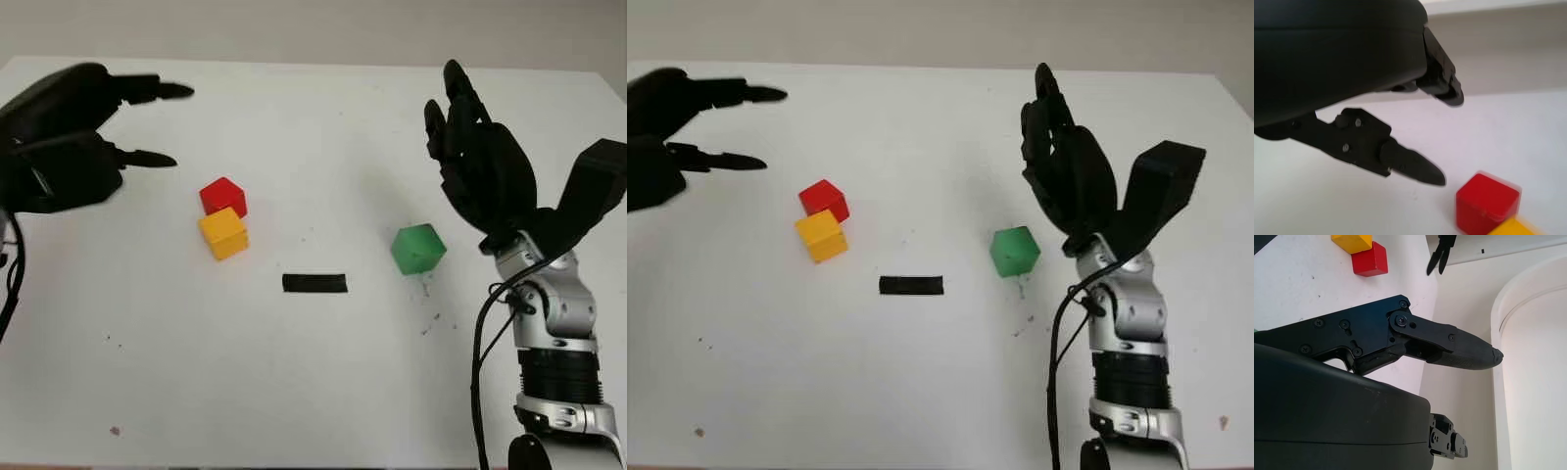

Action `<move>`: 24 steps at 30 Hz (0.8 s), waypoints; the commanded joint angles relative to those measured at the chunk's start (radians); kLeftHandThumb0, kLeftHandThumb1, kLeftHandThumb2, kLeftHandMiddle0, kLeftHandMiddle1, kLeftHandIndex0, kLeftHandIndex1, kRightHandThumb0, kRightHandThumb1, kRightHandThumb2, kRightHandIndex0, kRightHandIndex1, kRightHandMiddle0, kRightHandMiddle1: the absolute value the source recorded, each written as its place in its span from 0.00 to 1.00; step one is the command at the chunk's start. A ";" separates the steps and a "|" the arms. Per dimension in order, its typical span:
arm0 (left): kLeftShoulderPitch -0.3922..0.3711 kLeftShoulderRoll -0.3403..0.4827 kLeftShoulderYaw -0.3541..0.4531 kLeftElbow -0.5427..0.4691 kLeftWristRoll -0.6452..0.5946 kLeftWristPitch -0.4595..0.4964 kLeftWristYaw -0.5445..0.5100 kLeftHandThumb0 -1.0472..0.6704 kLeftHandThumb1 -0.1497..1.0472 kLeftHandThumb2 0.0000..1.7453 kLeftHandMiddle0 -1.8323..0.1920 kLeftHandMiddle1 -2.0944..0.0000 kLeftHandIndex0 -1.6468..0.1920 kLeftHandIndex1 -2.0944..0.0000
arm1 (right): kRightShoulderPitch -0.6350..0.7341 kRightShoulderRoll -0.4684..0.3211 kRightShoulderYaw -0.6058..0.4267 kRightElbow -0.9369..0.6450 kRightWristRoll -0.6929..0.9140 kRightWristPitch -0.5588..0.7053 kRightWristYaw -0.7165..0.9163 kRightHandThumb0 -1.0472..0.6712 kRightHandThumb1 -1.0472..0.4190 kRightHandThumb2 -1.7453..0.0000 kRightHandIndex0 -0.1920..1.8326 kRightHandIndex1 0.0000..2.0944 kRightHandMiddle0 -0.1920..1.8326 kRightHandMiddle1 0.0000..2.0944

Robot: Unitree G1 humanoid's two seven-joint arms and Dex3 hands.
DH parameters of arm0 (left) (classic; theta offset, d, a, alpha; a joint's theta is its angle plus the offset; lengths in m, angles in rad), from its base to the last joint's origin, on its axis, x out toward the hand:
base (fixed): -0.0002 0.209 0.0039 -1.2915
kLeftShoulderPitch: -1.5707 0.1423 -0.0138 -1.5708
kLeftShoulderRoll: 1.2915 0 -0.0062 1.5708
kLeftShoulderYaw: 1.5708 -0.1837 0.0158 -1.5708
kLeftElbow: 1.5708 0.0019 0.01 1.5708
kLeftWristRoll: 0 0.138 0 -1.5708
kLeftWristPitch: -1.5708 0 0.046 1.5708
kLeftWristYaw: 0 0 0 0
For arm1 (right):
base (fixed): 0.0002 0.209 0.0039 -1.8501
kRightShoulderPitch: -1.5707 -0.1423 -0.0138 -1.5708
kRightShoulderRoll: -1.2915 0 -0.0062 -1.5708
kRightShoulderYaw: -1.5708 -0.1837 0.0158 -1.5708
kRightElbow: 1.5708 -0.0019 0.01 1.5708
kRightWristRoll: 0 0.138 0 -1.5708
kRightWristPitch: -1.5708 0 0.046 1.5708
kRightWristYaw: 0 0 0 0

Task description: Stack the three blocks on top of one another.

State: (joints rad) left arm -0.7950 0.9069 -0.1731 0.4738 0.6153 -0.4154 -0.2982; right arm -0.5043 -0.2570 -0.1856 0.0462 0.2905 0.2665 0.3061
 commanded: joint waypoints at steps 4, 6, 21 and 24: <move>-0.115 0.037 -0.165 0.107 0.288 -0.148 0.185 0.41 0.83 0.03 0.83 0.99 0.66 0.97 | 0.014 -0.018 0.004 -0.019 -0.013 -0.005 0.001 0.16 0.00 0.60 0.00 0.00 0.00 0.00; -0.149 0.032 -0.216 0.130 0.378 -0.176 0.249 0.40 0.82 0.02 0.83 0.99 0.67 0.97 | 0.019 -0.017 0.003 -0.022 -0.015 -0.006 0.001 0.16 0.00 0.60 0.00 0.00 0.00 0.00; -0.254 -0.006 -0.310 0.162 0.497 -0.238 0.373 0.35 0.79 0.03 0.86 0.98 0.71 0.98 | 0.053 -0.009 0.018 -0.039 -0.037 -0.020 -0.007 0.18 0.00 0.59 0.00 0.00 0.00 0.00; -0.255 -0.011 -0.302 0.162 0.473 -0.243 0.351 0.34 0.80 0.03 0.86 0.98 0.71 0.98 | 0.056 -0.008 0.019 -0.045 -0.037 -0.014 -0.013 0.18 0.00 0.59 0.00 0.00 0.00 0.00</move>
State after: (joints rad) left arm -1.0192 0.9004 -0.4774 0.6289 1.1016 -0.6542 0.0579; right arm -0.4607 -0.2609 -0.1641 0.0259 0.2531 0.2574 0.2954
